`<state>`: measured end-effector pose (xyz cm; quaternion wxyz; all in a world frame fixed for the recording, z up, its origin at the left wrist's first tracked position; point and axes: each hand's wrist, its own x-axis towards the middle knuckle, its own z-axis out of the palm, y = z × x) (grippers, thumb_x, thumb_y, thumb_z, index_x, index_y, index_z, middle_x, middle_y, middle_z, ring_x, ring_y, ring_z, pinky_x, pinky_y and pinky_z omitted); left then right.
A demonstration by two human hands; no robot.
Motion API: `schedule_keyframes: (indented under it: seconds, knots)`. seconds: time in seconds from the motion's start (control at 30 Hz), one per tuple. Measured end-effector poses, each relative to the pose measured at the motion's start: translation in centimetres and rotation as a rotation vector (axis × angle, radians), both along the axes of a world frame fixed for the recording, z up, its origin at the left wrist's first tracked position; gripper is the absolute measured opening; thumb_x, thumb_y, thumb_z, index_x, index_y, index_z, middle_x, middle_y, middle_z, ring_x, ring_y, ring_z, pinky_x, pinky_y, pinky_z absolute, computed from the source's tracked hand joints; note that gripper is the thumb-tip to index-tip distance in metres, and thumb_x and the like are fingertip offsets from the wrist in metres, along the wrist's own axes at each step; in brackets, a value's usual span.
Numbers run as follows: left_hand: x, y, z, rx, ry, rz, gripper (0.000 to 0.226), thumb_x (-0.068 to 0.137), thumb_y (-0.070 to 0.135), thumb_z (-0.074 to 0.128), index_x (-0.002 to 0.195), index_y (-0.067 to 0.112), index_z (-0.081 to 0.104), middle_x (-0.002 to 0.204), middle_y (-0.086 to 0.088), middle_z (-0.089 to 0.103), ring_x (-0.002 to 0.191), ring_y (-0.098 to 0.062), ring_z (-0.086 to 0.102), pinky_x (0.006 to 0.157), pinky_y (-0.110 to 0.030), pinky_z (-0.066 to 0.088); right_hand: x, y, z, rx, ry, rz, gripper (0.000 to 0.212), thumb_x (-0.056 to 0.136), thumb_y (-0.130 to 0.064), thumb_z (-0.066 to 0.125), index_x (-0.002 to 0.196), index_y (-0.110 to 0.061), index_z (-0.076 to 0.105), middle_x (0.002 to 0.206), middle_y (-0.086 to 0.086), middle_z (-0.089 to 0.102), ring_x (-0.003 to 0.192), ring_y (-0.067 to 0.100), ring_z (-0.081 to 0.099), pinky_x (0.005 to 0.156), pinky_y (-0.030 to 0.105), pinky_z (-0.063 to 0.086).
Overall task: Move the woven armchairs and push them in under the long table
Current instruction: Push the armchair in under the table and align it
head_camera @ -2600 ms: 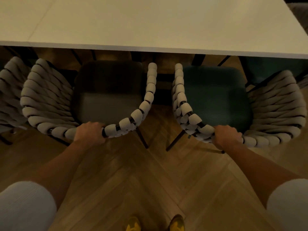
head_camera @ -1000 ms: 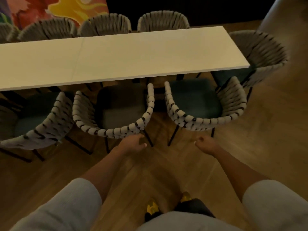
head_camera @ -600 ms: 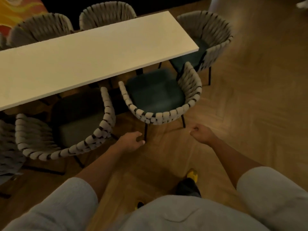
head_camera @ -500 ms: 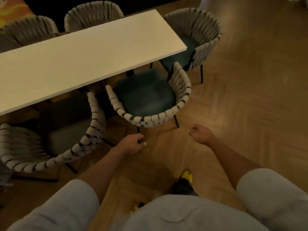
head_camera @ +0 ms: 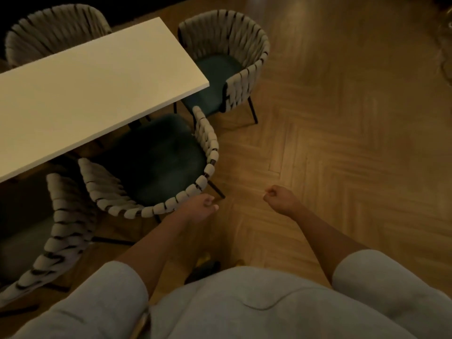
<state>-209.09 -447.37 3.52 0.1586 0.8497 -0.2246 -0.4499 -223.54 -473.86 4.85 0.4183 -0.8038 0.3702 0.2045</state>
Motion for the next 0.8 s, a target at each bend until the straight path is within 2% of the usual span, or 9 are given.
schedule_keyframes:
  seconds: [0.2, 0.33, 0.43, 0.5, 0.63, 0.7, 0.8]
  knots:
    - [4.9, -7.1, -1.5, -0.015, 0.043, 0.024, 0.058, 0.099, 0.051, 0.058, 0.146, 0.019, 0.050, 0.142, 0.000, 0.058, 0.132, -0.021, 0.054, 0.109, -0.037, 0.045, 3.4, -7.5, -2.2, 0.012, 0.045, -0.020, 0.042, 0.100, -0.034, 0.060, 0.134, -0.010, 0.062, 0.128, 0.009, 0.066, 0.117, 0.026, 0.062, 0.098, 0.036, 0.050]
    - [9.2, -12.2, -3.2, 0.004, 0.108, -0.005, 0.058, 0.099, 0.051, 0.058, 0.147, 0.018, 0.050, 0.145, -0.001, 0.056, 0.131, -0.020, 0.054, 0.097, -0.025, 0.042, 6.8, -12.8, -2.8, 0.038, 0.069, -0.068, 0.040, 0.102, -0.032, 0.059, 0.135, -0.010, 0.060, 0.132, 0.010, 0.063, 0.117, 0.025, 0.060, 0.096, 0.034, 0.048]
    - [12.9, -16.5, -3.6, 0.016, 0.143, -0.015, 0.057, 0.098, 0.050, 0.060, 0.145, 0.019, 0.053, 0.142, 0.000, 0.058, 0.129, -0.019, 0.055, 0.095, -0.024, 0.042, 10.3, -17.2, -2.3, 0.050, 0.108, -0.086, 0.042, 0.103, -0.035, 0.057, 0.136, -0.009, 0.060, 0.129, 0.008, 0.062, 0.116, 0.024, 0.059, 0.092, 0.031, 0.044]
    - [15.7, -19.3, -3.8, 0.017, 0.168, -0.039, 0.054, 0.098, 0.048, 0.061, 0.144, 0.020, 0.054, 0.141, 0.001, 0.059, 0.128, -0.019, 0.056, 0.095, -0.026, 0.043, 13.1, -20.4, -2.4, 0.044, 0.094, -0.110, 0.040, 0.103, -0.037, 0.059, 0.132, -0.011, 0.063, 0.123, 0.007, 0.066, 0.109, 0.023, 0.062, 0.090, 0.033, 0.048]
    - [21.4, -25.4, -4.5, 0.055, 0.137, -0.176, 0.050, 0.100, 0.048, 0.058, 0.142, 0.021, 0.055, 0.140, 0.000, 0.058, 0.127, -0.021, 0.056, 0.105, -0.039, 0.048, 17.5, -26.9, -3.4, 0.022, 0.056, -0.183, 0.040, 0.102, -0.042, 0.058, 0.126, -0.012, 0.066, 0.116, 0.008, 0.070, 0.103, 0.024, 0.066, 0.090, 0.038, 0.053]
    - [23.8, -28.6, -4.3, 0.066, 0.133, -0.185, 0.051, 0.099, 0.050, 0.058, 0.142, 0.022, 0.055, 0.142, -0.001, 0.057, 0.127, -0.020, 0.055, 0.105, -0.039, 0.048, 19.3, -29.7, -4.0, 0.038, 0.064, -0.185, 0.042, 0.100, -0.047, 0.057, 0.126, -0.016, 0.066, 0.117, 0.006, 0.070, 0.105, 0.023, 0.067, 0.096, 0.046, 0.056]
    - [27.1, -33.7, -4.4, 0.058, 0.137, -0.155, 0.051, 0.100, 0.047, 0.059, 0.142, 0.021, 0.055, 0.142, -0.001, 0.057, 0.127, -0.020, 0.055, 0.099, -0.031, 0.047, 22.6, -34.5, -5.0, 0.066, 0.072, -0.212, 0.037, 0.102, -0.043, 0.057, 0.123, -0.014, 0.067, 0.114, 0.007, 0.071, 0.106, 0.025, 0.067, 0.097, 0.047, 0.055]
